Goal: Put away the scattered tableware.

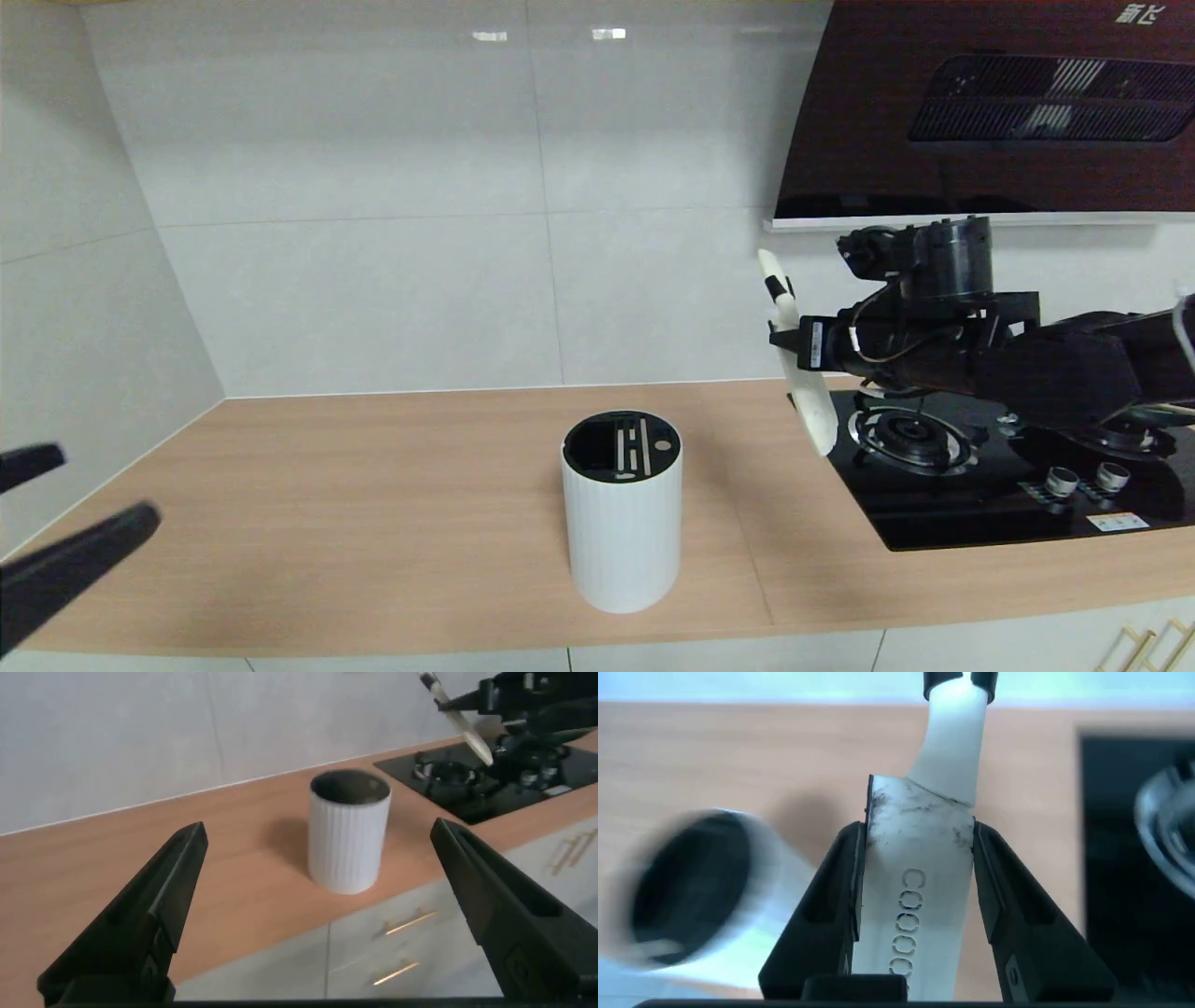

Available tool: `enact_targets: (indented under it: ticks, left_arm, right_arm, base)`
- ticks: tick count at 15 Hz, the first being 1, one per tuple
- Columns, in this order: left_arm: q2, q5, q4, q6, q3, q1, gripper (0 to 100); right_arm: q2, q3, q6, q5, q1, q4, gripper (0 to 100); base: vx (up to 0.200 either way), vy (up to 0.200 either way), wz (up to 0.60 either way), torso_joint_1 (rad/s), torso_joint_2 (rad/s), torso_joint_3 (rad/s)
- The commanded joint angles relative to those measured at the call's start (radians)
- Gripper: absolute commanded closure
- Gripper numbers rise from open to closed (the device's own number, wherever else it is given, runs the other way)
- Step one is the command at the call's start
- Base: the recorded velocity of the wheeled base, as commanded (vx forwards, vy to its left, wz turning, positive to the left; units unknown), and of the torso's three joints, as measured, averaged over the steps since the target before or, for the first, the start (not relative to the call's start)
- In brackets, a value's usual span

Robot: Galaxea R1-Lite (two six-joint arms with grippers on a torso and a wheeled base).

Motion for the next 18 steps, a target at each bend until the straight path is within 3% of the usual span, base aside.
enact_targets:
  ticks: [1,2,3,4,7,9,12,14,18]
  left_arm:
    - [0.425,-0.012,-0.108,-0.095,-0.188,-0.153,0]
    - [0.479,-0.012,-0.167,-0.15,-0.181,-0.196,0]
    - [0.502,-0.012,-0.192,-0.178,-0.177,-0.211,0]
    - [0.575,-0.011,-0.269,-0.265,-0.174,-0.257,0]
    - [0.657,-0.014,-0.394,-0.408,-0.158,-0.325,0]
    - [0.697,-0.011,-0.483,-0.472,-0.128,-0.4,0]
    - [0.767,-0.011,-0.678,-0.557,-0.078,-0.451,0]
    - [0.79,-0.011,-0.753,-0.607,-0.067,-0.464,0]
    - [0.806,-0.011,-0.778,-0.623,-0.062,-0.486,0]
  right_arm:
    - [-0.133,0.051,0.02,0.002,0.103,0.0,100]
    - [-0.16,0.07,0.02,0.002,0.142,0.001,100]
    - [-0.173,0.079,0.02,0.002,0.158,0.001,100]
    - [-0.2,0.117,0.02,-0.003,0.232,0.001,100]
    - [-0.232,0.174,0.02,-0.027,0.342,-0.002,100]
    - [-0.24,0.193,0.021,-0.033,0.399,-0.005,100]
    - [-0.251,0.223,0.024,-0.044,0.47,-0.006,100]
    - [-0.242,0.226,0.026,-0.044,0.497,-0.006,100]
    - [-0.242,0.229,0.043,-0.044,0.525,-0.013,100]
  base:
    - [0.0,0.0,0.0,0.0,0.0,0.0]
    - [0.0,0.0,0.0,0.0,0.0,0.0]
    - [0.0,0.0,0.0,0.0,0.0,0.0]
    - [0.0,0.0,0.0,0.0,0.0,0.0]
    - [0.0,0.0,0.0,0.0,0.0,0.0]
    - [0.0,0.0,0.0,0.0,0.0,0.0]
    - [0.0,0.0,0.0,0.0,0.0,0.0]
    - [0.0,0.0,0.0,0.0,0.0,0.0]
    - [0.0,0.0,0.0,0.0,0.0,0.0]
